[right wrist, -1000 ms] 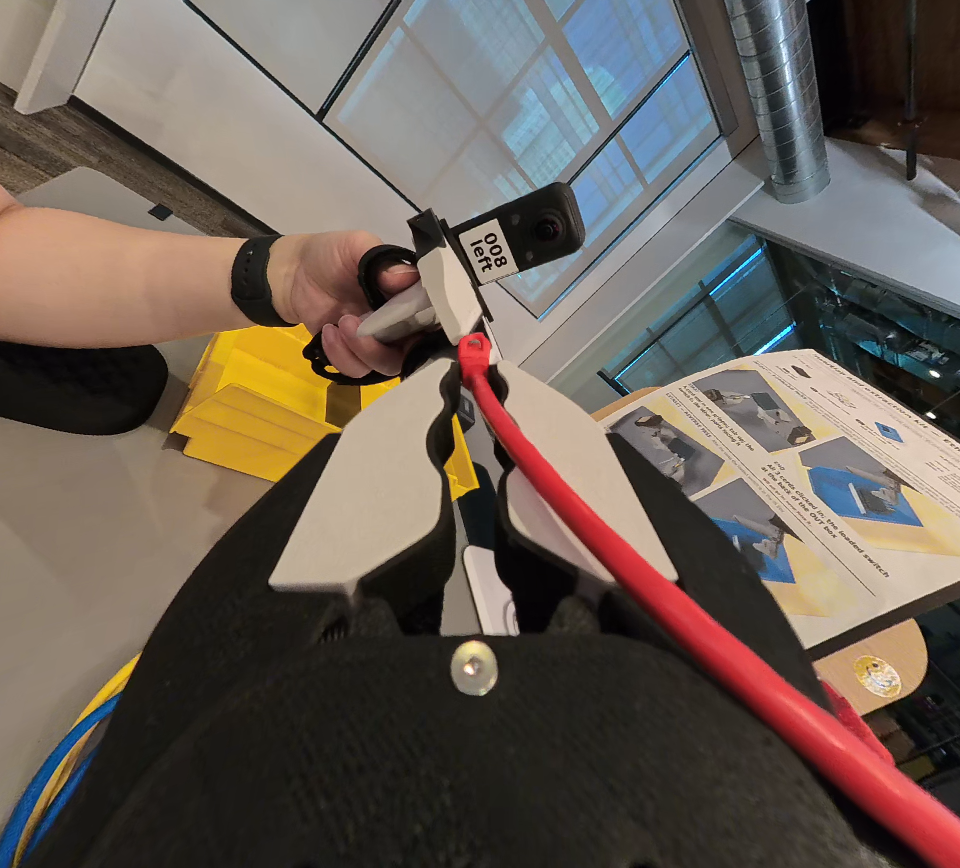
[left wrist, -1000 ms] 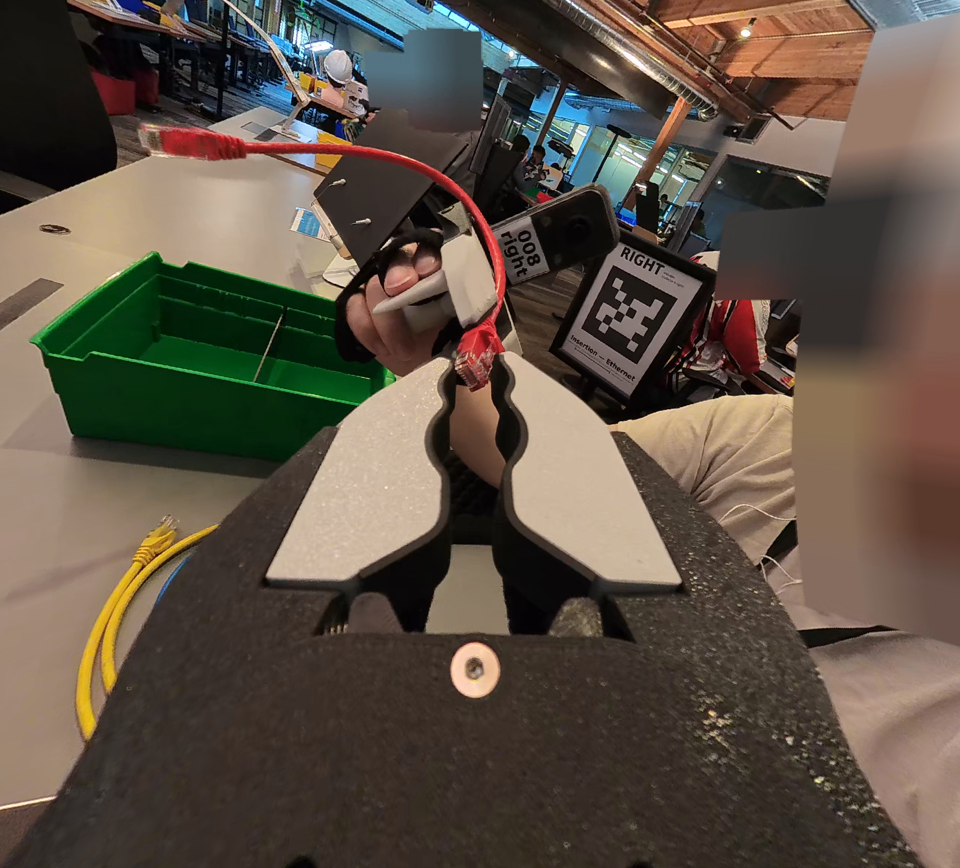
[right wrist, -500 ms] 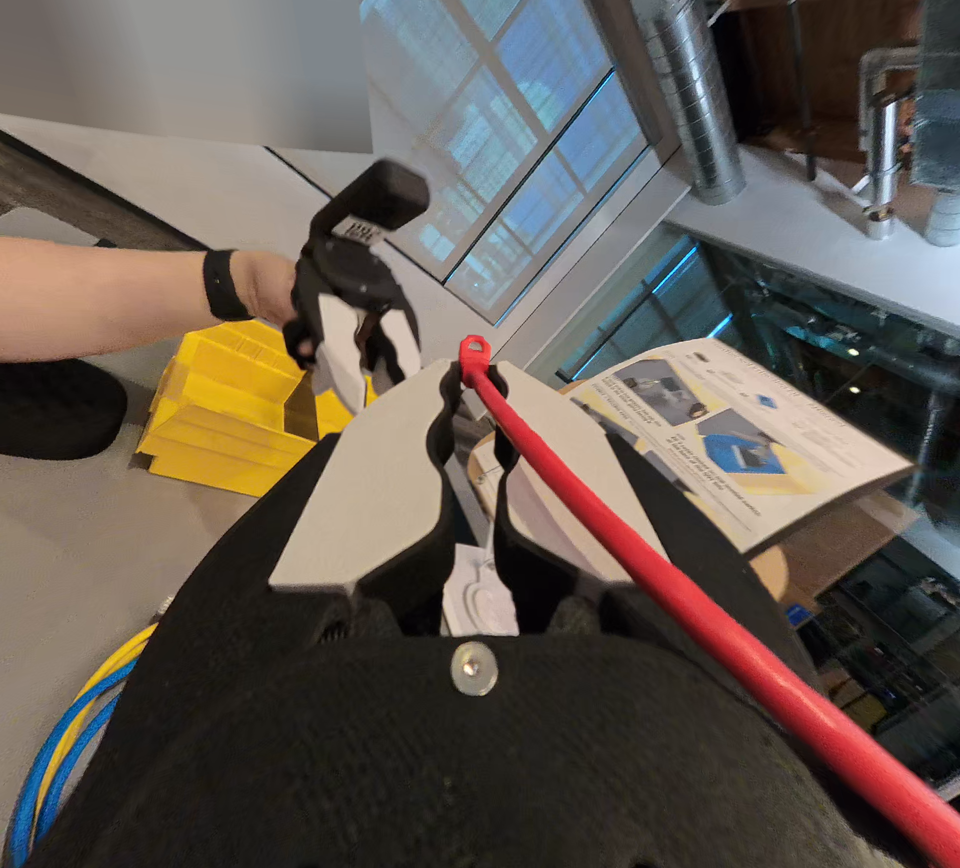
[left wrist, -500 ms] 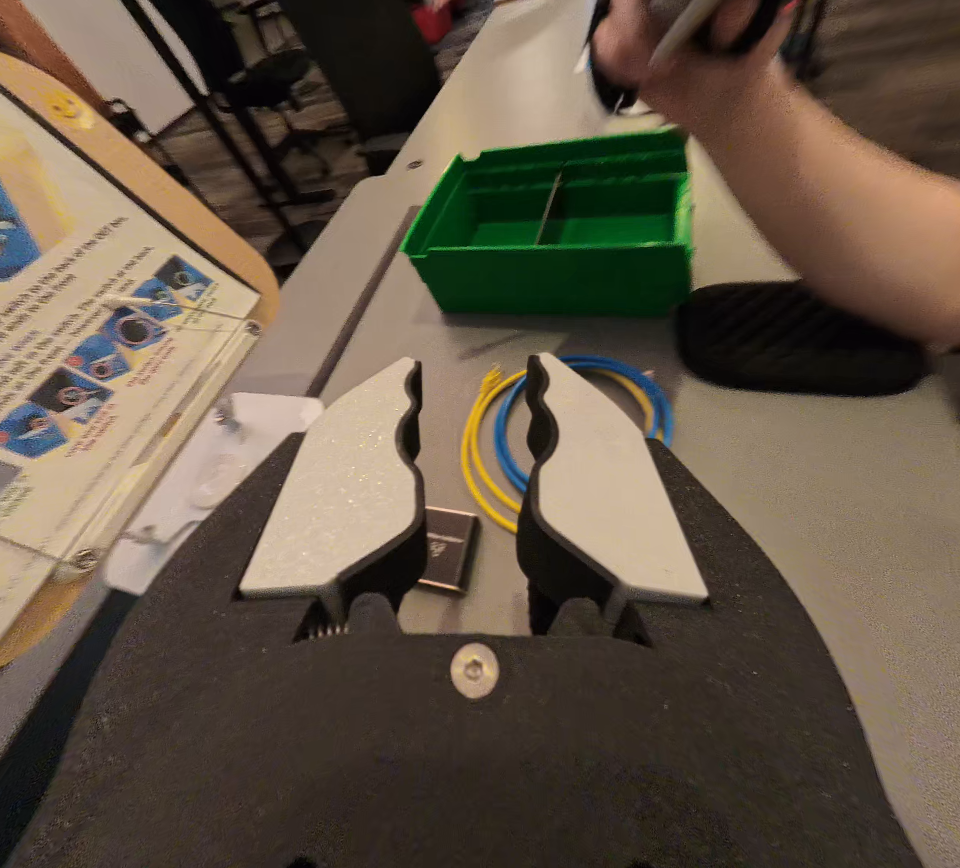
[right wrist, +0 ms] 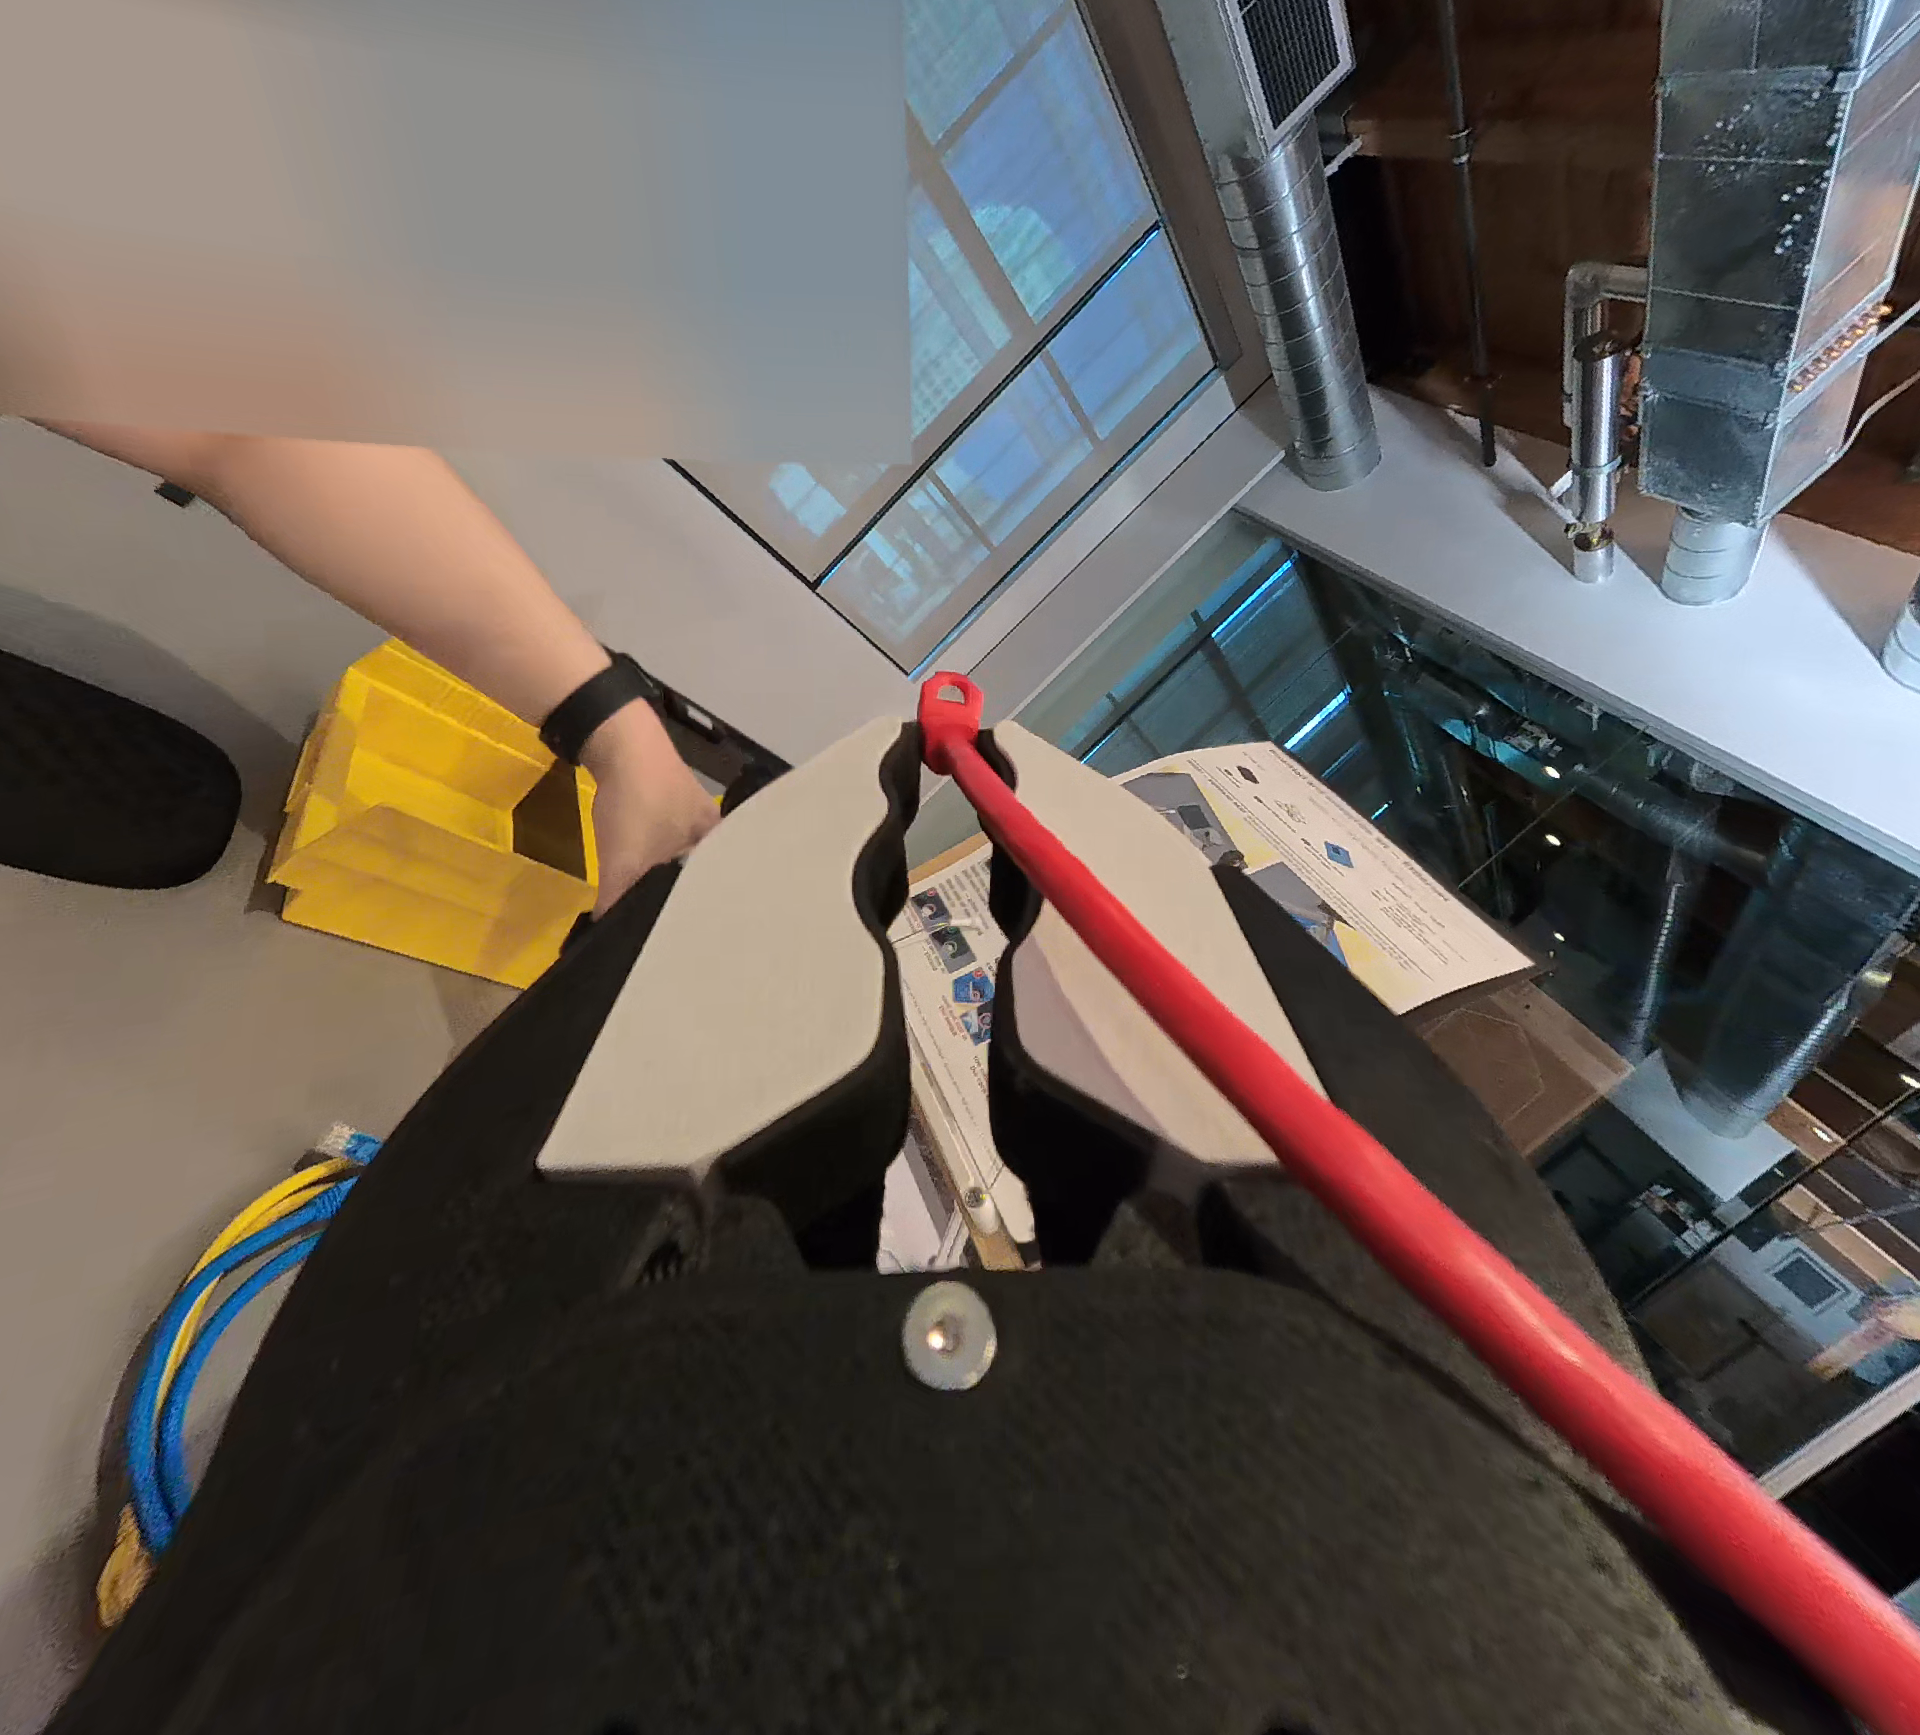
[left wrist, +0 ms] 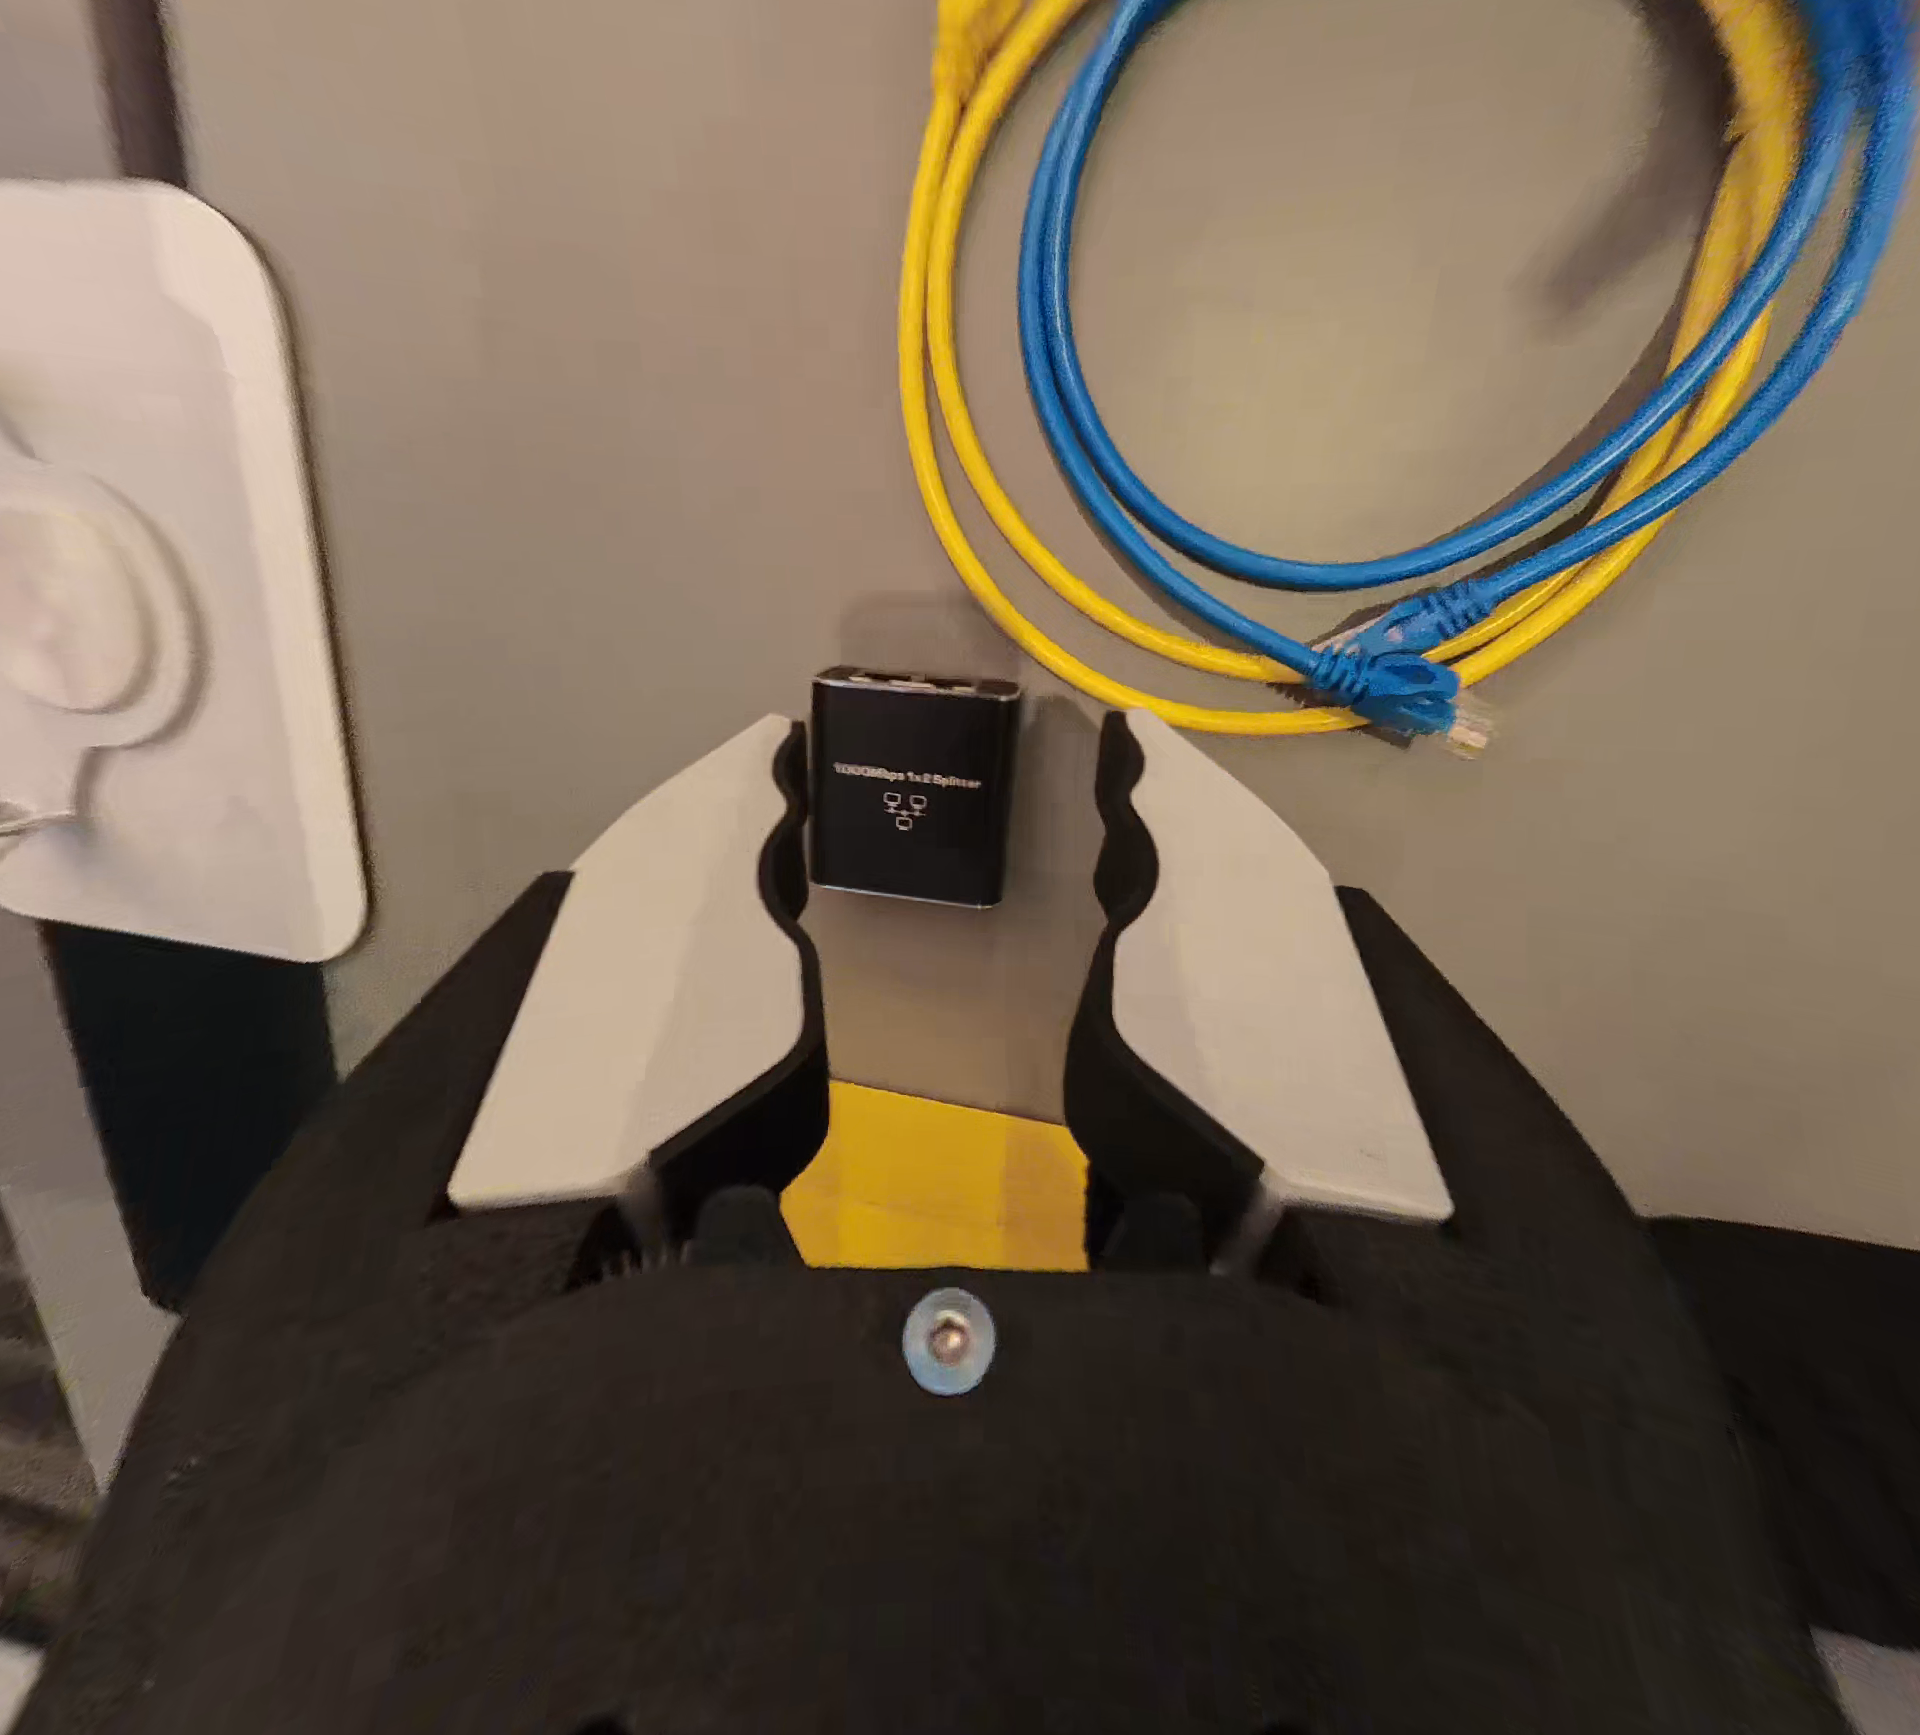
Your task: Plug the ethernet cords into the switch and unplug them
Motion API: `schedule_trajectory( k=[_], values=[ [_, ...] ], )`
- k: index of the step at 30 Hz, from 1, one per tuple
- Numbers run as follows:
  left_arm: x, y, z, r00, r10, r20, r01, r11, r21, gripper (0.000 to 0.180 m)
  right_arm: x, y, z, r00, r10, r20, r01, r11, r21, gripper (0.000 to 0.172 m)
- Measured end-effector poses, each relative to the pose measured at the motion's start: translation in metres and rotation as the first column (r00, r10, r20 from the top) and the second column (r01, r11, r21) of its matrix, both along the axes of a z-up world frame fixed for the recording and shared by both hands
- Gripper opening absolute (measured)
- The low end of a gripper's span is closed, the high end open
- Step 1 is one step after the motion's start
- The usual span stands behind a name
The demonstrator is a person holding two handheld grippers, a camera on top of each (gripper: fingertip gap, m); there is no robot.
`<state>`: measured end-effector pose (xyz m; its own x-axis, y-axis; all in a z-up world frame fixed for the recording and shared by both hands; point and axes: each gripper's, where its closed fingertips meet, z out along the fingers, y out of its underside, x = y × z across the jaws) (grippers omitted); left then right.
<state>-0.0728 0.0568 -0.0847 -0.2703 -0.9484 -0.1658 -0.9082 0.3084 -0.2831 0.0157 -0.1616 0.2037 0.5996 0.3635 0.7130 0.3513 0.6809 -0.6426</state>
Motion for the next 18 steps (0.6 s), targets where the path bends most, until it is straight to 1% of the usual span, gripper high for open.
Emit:
schedule_trajectory(
  k=[1, 3, 5, 7, 10, 15, 18],
  values=[
    [-0.002, 0.003, -0.012, 0.999, 0.006, -0.054, -0.005, 1.000, 0.016, 0.057, 0.000, -0.002, 0.000, 1.000, -0.001, 0.003, 0.001, 1.000, -0.001, 0.011],
    [-0.008, 0.011, -0.033, 0.990, 0.011, -0.142, -0.003, 0.998, 0.060, 0.073, 0.002, -0.004, 0.001, 1.000, -0.008, 0.004, 0.008, 1.000, 0.000, 0.011],
    [-0.014, 0.022, -0.045, 0.980, 0.029, -0.197, -0.010, 0.996, 0.094, 0.073, 0.003, -0.005, 0.001, 1.000, 0.002, 0.000, -0.002, 1.000, -0.002, 0.011],
    [-0.014, 0.024, -0.050, 0.977, 0.025, -0.211, -0.012, 0.998, 0.066, 0.073, 0.002, -0.004, 0.000, 1.000, 0.015, -0.002, -0.015, 1.000, -0.008, 0.011],
    [-0.017, 0.025, -0.055, 0.969, 0.026, -0.244, -0.017, 0.999, 0.037, 0.068, 0.000, 0.001, -0.002, 1.000, 0.018, 0.007, -0.018, 1.000, -0.016, 0.011],
    [-0.026, 0.028, -0.071, 0.941, 0.014, -0.338, 0.002, 0.999, 0.048, 0.058, -0.006, 0.006, -0.005, 0.999, 0.027, 0.029, -0.027, 0.999, -0.027, 0.011],
    [-0.021, 0.026, -0.072, 0.946, 0.016, -0.323, -0.010, 1.000, 0.020, 0.059, -0.007, 0.006, -0.005, 0.999, 0.025, 0.035, -0.024, 0.999, -0.026, 0.011]
  ],
)
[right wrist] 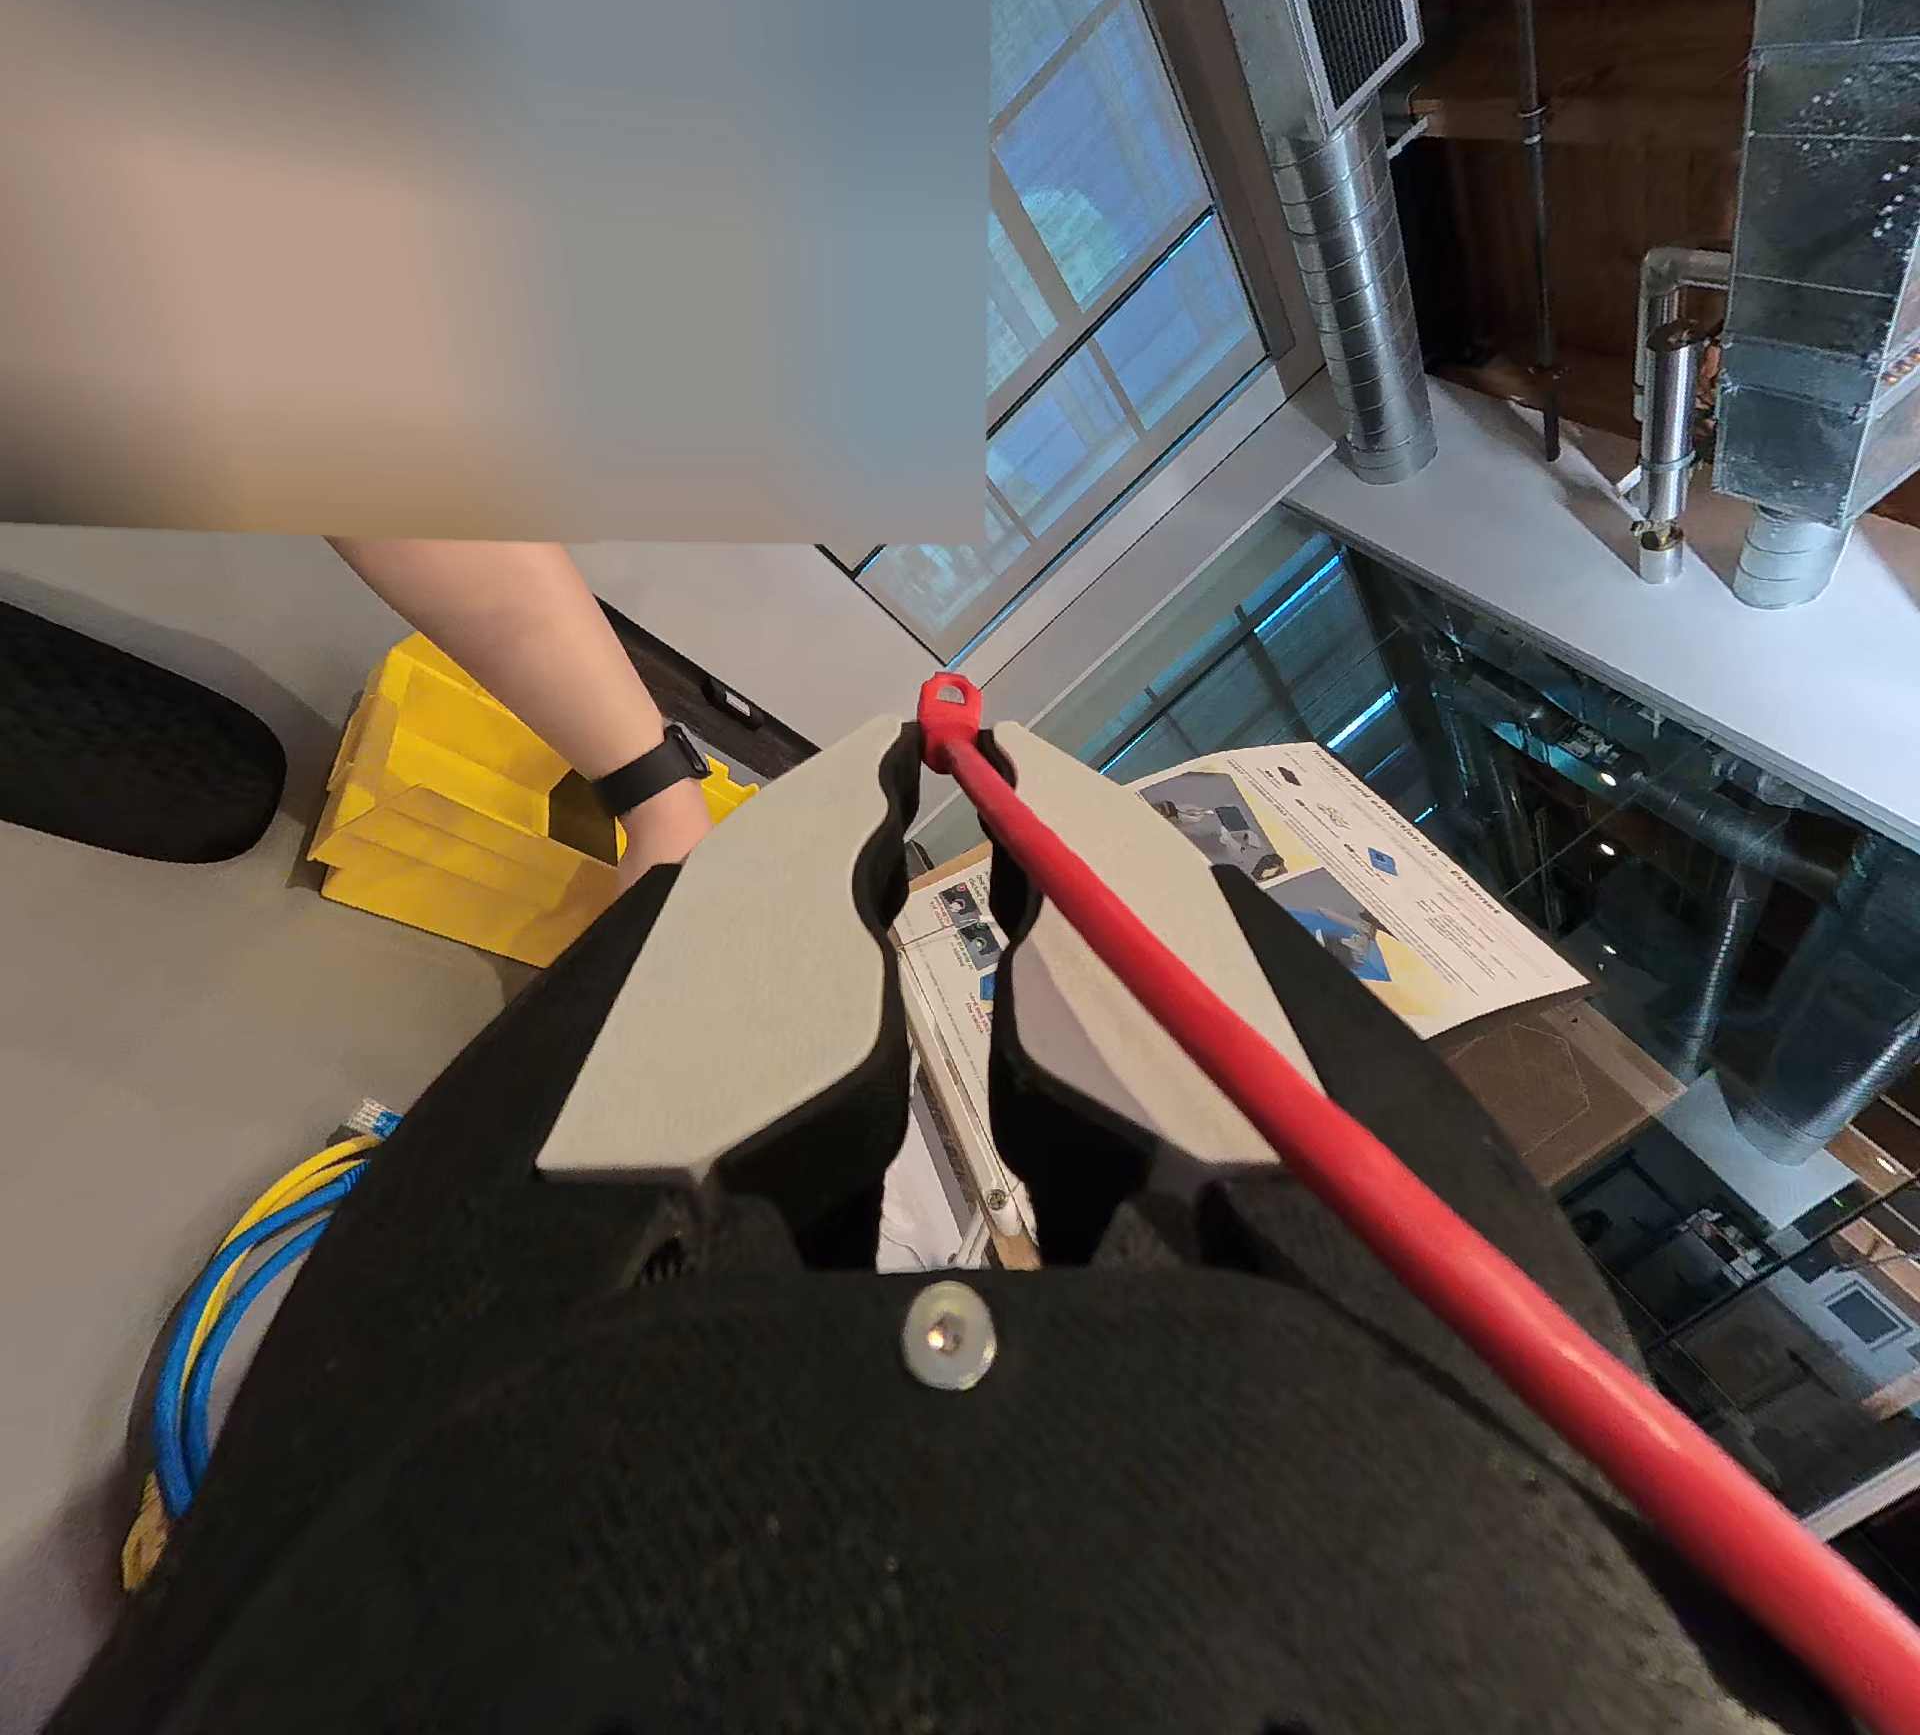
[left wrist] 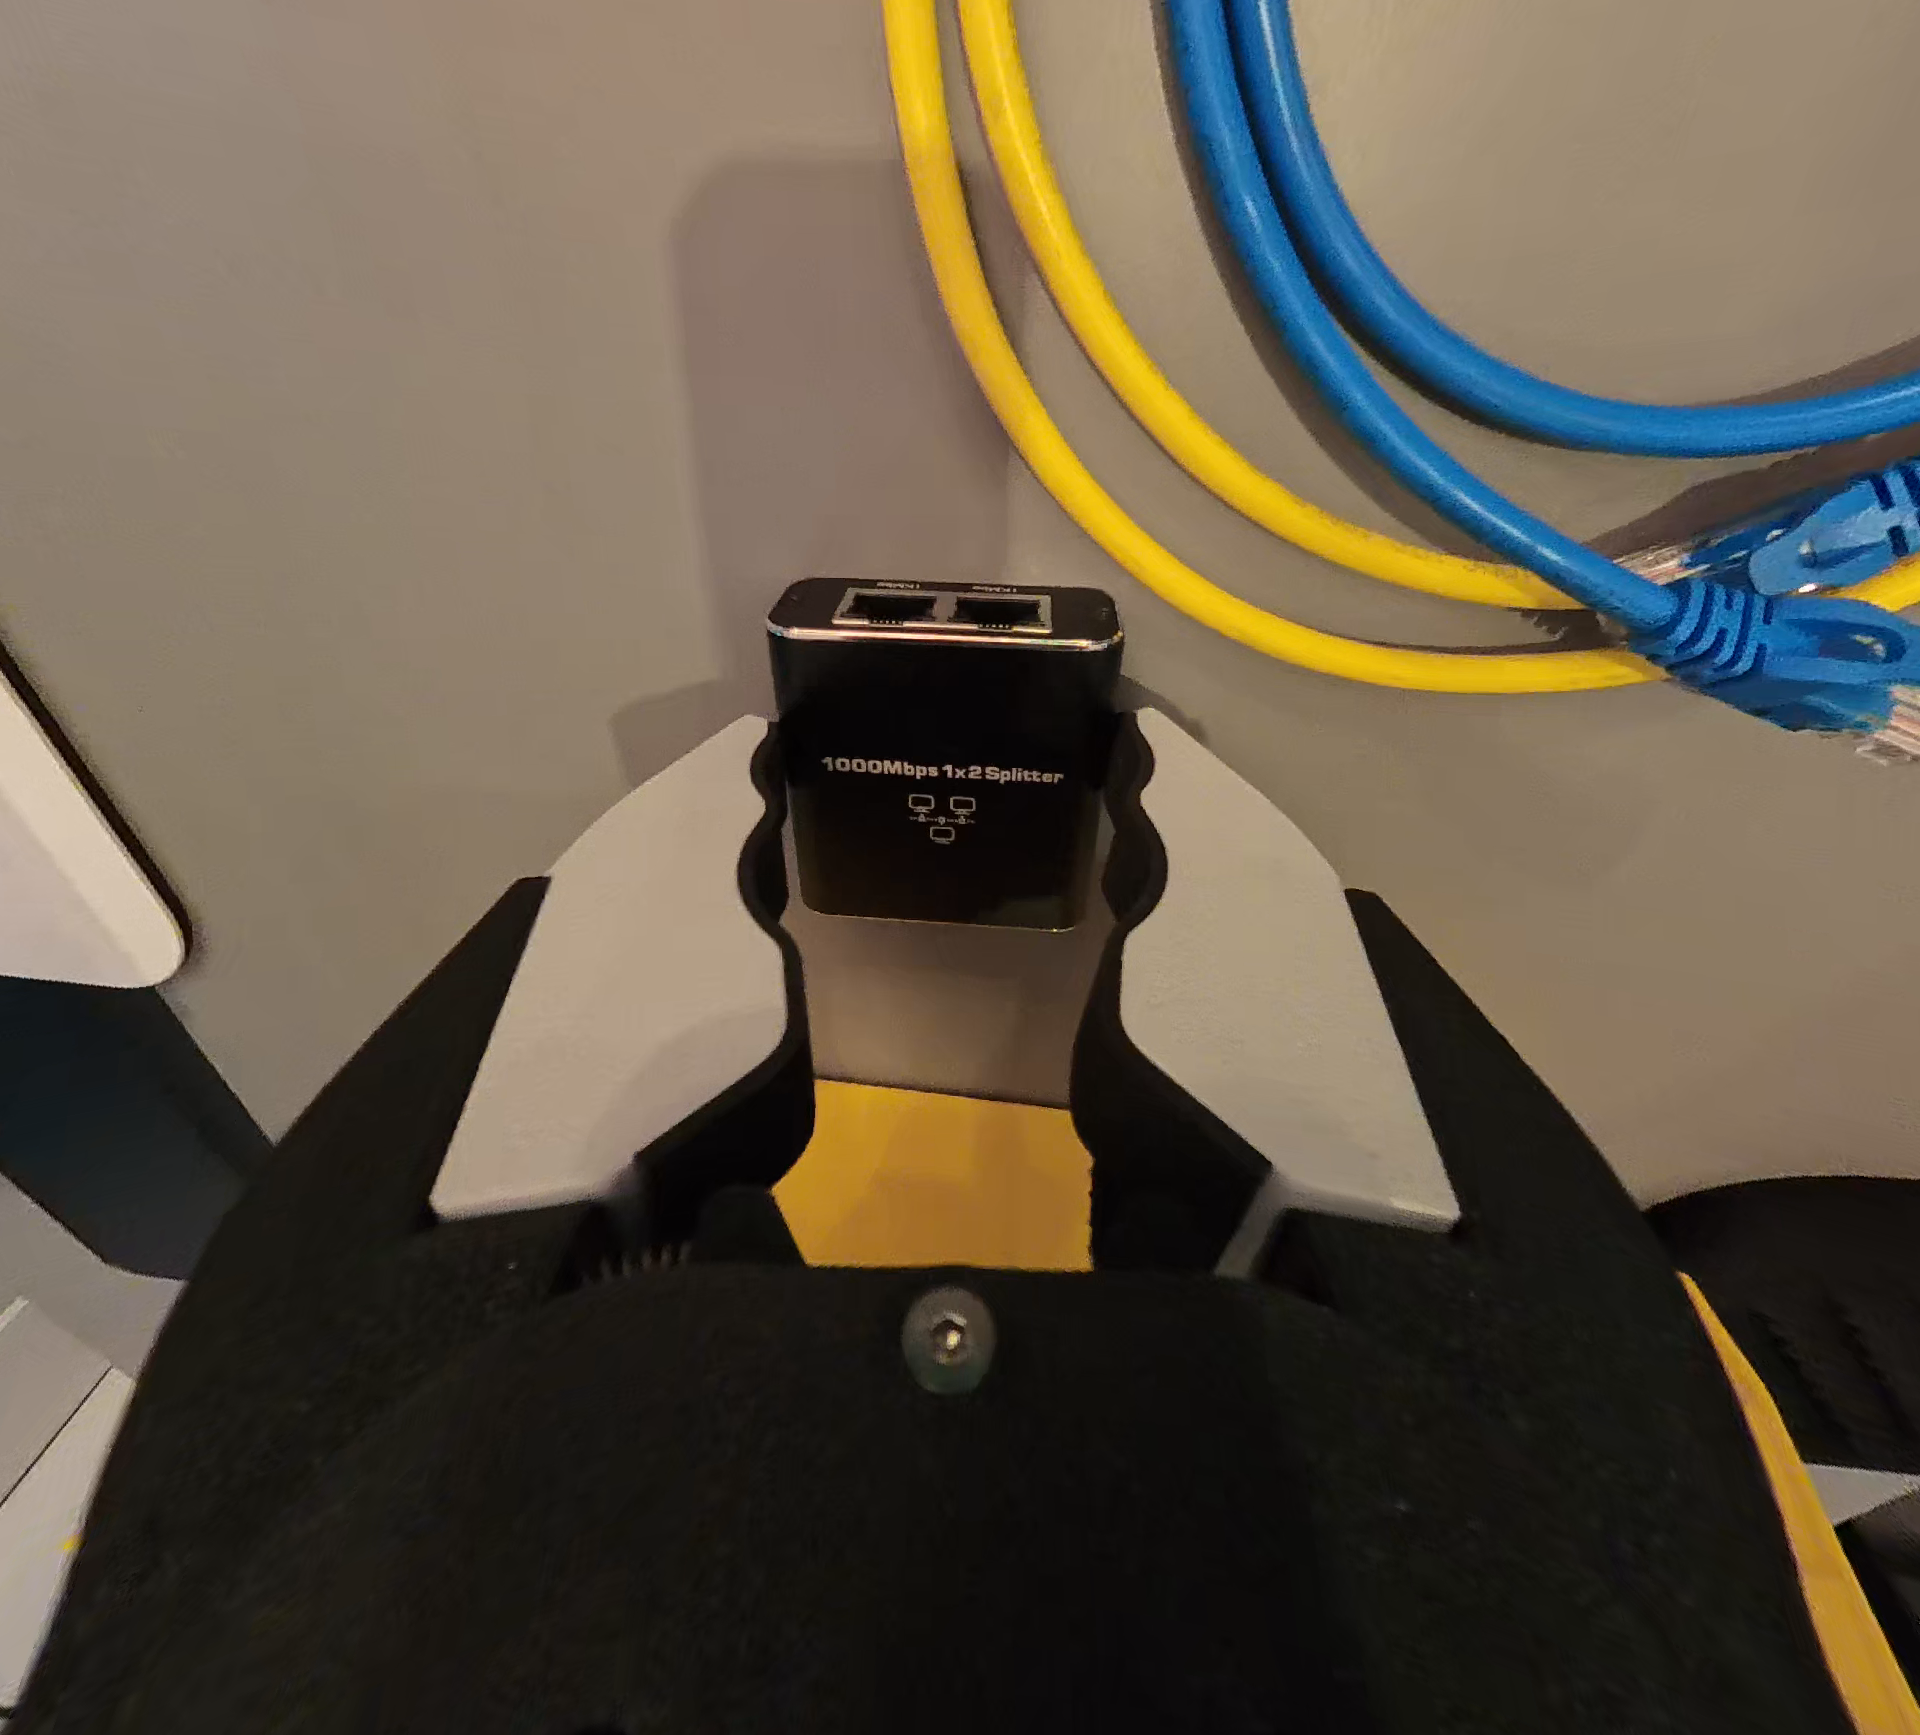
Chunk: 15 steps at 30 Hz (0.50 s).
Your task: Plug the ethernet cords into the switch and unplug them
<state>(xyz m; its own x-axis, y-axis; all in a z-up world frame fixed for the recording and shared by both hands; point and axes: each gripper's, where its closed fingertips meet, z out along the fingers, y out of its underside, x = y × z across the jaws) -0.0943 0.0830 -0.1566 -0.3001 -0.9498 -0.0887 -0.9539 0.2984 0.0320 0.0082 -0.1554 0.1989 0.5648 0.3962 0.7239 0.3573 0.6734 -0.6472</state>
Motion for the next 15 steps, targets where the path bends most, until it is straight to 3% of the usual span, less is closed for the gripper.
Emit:
schedule_trajectory(
  k=[11, 15],
  values=[
    [-0.002, -0.003, 0.000, 0.999, -0.018, -0.050, 0.018, 1.000, 0.005, 0.059, 0.006, 0.002, -0.001, 1.000, -0.008, -0.010, 0.008, 1.000, -0.015, 0.011],
    [-0.002, 0.005, 0.010, 0.998, -0.052, -0.023, 0.054, 0.994, 0.094, 0.059, 0.006, 0.003, -0.003, 1.000, 0.000, -0.005, 0.000, 1.000, -0.026, 0.011]
  ],
)
